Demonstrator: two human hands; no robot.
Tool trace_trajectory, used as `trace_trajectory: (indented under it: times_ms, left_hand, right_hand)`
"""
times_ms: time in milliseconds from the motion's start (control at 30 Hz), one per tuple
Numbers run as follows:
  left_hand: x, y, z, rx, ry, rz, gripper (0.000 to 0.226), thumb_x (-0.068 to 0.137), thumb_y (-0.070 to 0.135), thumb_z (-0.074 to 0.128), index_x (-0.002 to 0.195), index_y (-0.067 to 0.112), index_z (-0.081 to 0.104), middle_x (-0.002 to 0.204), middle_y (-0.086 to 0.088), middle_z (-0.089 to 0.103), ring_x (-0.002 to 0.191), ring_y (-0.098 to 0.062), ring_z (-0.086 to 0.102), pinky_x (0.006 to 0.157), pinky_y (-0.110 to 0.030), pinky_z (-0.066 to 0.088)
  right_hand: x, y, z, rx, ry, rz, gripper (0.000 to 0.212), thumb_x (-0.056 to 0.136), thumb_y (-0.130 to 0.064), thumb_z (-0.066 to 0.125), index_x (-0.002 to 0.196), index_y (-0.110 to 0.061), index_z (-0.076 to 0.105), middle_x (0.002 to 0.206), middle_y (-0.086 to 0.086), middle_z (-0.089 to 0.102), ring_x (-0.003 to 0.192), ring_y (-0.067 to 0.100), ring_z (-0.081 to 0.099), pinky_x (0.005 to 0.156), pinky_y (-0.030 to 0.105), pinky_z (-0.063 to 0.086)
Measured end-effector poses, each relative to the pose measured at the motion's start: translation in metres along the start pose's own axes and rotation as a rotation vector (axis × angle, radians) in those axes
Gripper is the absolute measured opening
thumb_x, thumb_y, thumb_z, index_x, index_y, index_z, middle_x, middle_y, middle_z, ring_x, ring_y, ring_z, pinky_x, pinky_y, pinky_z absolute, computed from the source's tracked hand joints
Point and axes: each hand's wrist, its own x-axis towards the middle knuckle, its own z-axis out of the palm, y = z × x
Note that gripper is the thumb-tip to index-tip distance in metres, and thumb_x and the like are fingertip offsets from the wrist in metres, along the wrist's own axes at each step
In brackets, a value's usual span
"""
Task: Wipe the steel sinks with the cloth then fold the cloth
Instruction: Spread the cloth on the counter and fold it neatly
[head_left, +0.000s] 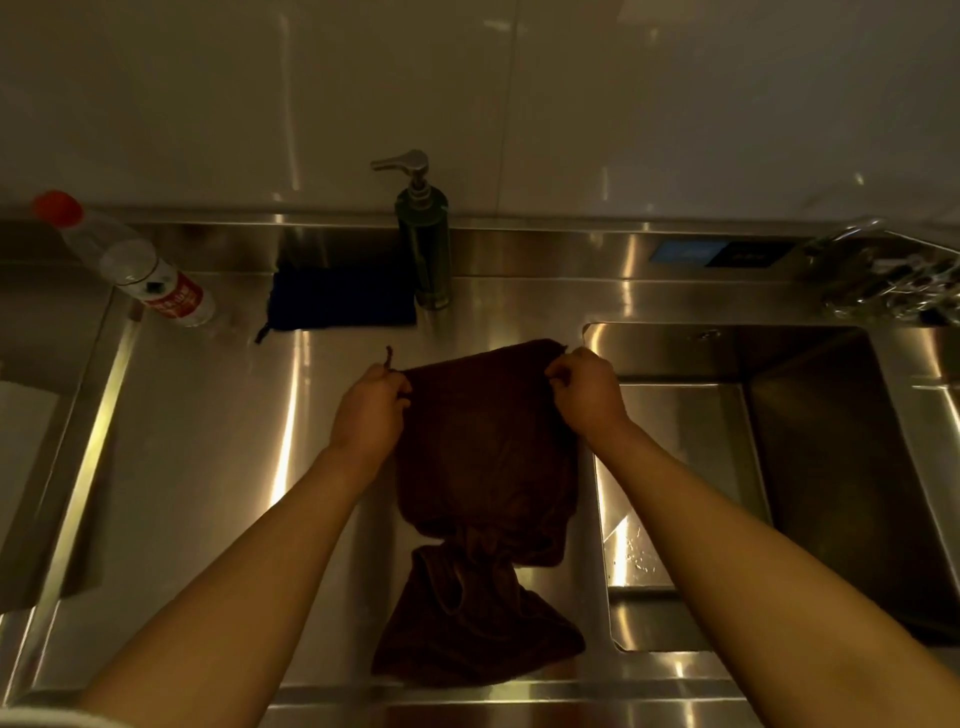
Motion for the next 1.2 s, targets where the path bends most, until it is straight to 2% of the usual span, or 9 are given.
trace_trajectory:
  times_ms: [133,267,367,500,633,800,900,1033,1200]
  left_hand:
    - [0.011,-0.01,-0.016,-0.042,0.118,-0.044,0.018,0.097,-0.002,0.061,0.108,0.004,0.074,0.099,0.0,0.051,0.085,-0.013,0.052,0.064,-0.003,0.032]
    - [0.012,-0.005,-0.027,-0.054,0.172,-0.024,0.025,0.098,0.0,0.059,0.118,0.007,0.072,0.11,-0.012,0.061,0.095,-0.02,0.057,0.081,-0.02,0.039]
    - [-0.007,0.014,-0.025,-0.068,0.09,0.09,0.028,0.096,0.005,0.064,0.123,0.011,0.07,0.122,-0.01,0.061,0.108,-0.02,0.056,0.091,-0.027,0.041]
    - [-0.073,0.036,-0.003,-0.065,-0.116,0.276,0.024,0.091,0.013,0.073,0.115,0.017,0.072,0.117,-0.002,0.061,0.106,-0.021,0.061,0.09,-0.036,0.052]
    - [-0.132,0.036,0.015,-0.052,-0.212,0.32,0.025,0.089,0.016,0.076,0.113,0.016,0.075,0.116,-0.002,0.063,0.106,-0.022,0.06,0.088,-0.042,0.055]
    - [-0.157,0.035,0.018,-0.042,-0.242,0.269,0.04,0.092,0.046,0.073,0.123,0.022,0.071,0.124,0.003,0.059,0.115,-0.015,0.053,0.094,-0.032,0.049]
    - [-0.161,0.031,0.019,0.044,-0.264,0.262,0.041,0.092,0.037,0.075,0.129,0.02,0.069,0.127,0.0,0.06,0.119,-0.02,0.054,0.096,-0.031,0.047]
    - [-0.169,0.026,0.021,0.034,-0.232,0.167,0.022,0.097,0.021,0.069,0.118,0.014,0.072,0.118,-0.002,0.065,0.115,-0.021,0.056,0.093,-0.031,0.047]
    - [-0.182,0.005,0.002,-0.028,-0.085,0.035,0.01,0.096,0.012,0.066,0.105,0.016,0.07,0.101,-0.002,0.067,0.099,-0.022,0.061,0.083,-0.035,0.049]
  right_hand:
    - [0.012,0.004,-0.007,-0.001,0.025,0.023,0.021,0.091,0.001,0.064,0.105,-0.006,0.076,0.111,0.011,0.068,0.102,0.025,0.067,0.085,0.022,0.045]
    - [-0.002,0.003,-0.01,0.028,0.117,-0.021,0.022,0.093,0.0,0.061,0.112,-0.006,0.072,0.116,0.01,0.062,0.099,0.021,0.063,0.081,0.02,0.044]
    - [-0.035,-0.003,-0.007,0.064,0.095,-0.114,0.023,0.09,-0.002,0.064,0.11,-0.01,0.071,0.116,0.001,0.056,0.095,0.009,0.056,0.079,0.008,0.039]
    - [-0.105,-0.002,-0.002,0.115,-0.06,-0.148,0.019,0.087,-0.008,0.071,0.102,-0.019,0.071,0.111,-0.014,0.051,0.094,0.002,0.053,0.079,0.001,0.036]
    - [-0.159,0.001,0.003,0.162,-0.178,-0.119,0.017,0.087,-0.008,0.074,0.101,-0.017,0.072,0.112,-0.007,0.055,0.096,0.006,0.057,0.083,0.008,0.044]
    - [-0.182,-0.007,0.015,0.129,-0.192,-0.128,0.017,0.087,-0.019,0.075,0.104,-0.019,0.071,0.108,-0.009,0.054,0.098,0.007,0.054,0.083,0.011,0.042]
    - [-0.194,-0.009,0.022,0.024,-0.251,-0.171,0.027,0.088,-0.027,0.075,0.114,-0.021,0.07,0.113,-0.008,0.055,0.104,0.009,0.051,0.087,0.02,0.045]
    - [-0.205,-0.007,0.022,-0.012,-0.276,-0.178,0.022,0.092,-0.011,0.068,0.113,-0.014,0.073,0.113,0.002,0.063,0.107,0.019,0.057,0.091,0.03,0.049]
    - [-0.207,0.009,-0.004,0.026,-0.18,-0.083,0.018,0.09,0.0,0.066,0.101,-0.012,0.076,0.102,-0.001,0.064,0.097,0.017,0.062,0.083,0.015,0.046]
